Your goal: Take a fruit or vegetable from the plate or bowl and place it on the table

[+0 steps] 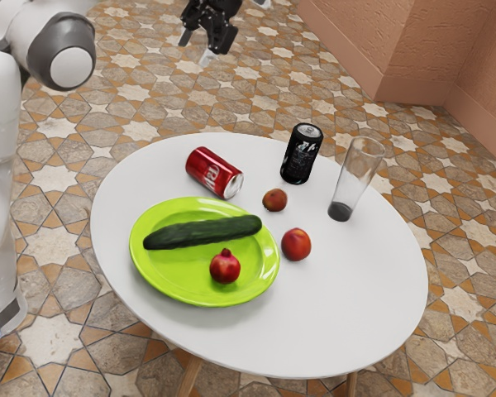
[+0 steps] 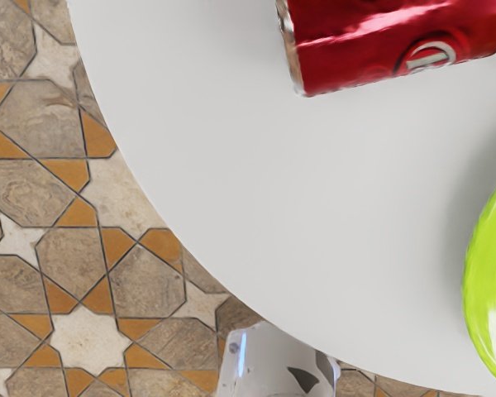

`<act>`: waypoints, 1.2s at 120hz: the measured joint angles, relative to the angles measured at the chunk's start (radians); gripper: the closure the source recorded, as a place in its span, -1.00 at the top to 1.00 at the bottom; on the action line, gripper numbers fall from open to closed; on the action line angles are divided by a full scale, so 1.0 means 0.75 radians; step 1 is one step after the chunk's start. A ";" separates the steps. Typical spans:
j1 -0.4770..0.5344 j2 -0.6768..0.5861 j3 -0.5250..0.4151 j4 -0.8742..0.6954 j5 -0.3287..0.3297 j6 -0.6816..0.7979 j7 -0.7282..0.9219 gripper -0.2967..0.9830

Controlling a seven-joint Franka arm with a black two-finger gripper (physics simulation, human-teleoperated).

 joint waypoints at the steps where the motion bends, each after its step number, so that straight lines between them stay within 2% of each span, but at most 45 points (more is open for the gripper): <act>1: 0.001 0.000 0.001 -0.003 0.000 0.024 0.005 0.51; 13: -0.013 0.003 0.007 -0.018 0.003 0.248 0.055 0.51; 28: 0.018 -0.006 0.008 -0.014 -0.033 0.409 0.107 0.50; 39: 0.037 -0.148 -0.028 0.110 -0.061 0.463 0.139 0.51; 54: -0.059 -0.185 -0.039 0.092 -0.058 0.378 0.168 0.50; 56: -0.099 -0.238 -0.041 0.023 -0.057 0.373 0.169 0.50; 59: -0.196 -0.401 -0.067 -0.203 -0.056 0.400 0.167 0.50; 62: -0.323 -0.565 -0.119 -0.436 -0.053 0.446 0.165 0.51; 66: -0.436 -0.706 -0.218 -0.647 -0.045 0.498 0.158 0.51; 73: -0.531 -0.815 -0.405 -0.827 -0.033 0.564 0.137 0.51; 81: -0.559 -0.853 -0.490 -0.960 -0.025 0.623 0.113 0.51; 93: -0.522 -0.839 -0.512 -1.116 -0.019 0.779 0.085 0.51; 107: -0.504 -0.786 -0.477 -1.259 -0.022 0.955 0.053 0.50; 121: -0.498 -0.803 -0.522 -1.310 -0.069 0.958 0.025 0.50; 131: -0.469 -0.708 -0.581 -1.256 -0.093 0.950 -0.001 0.50; 135: -0.392 -0.675 -0.648 -1.237 -0.098 0.947 -0.010 0.50; 140: -0.161 -0.655 -0.871 -1.226 -0.103 0.945 -0.021 0.50; 144: -0.038 -0.647 -0.991 -1.223 -0.106 0.943 -0.029 0.50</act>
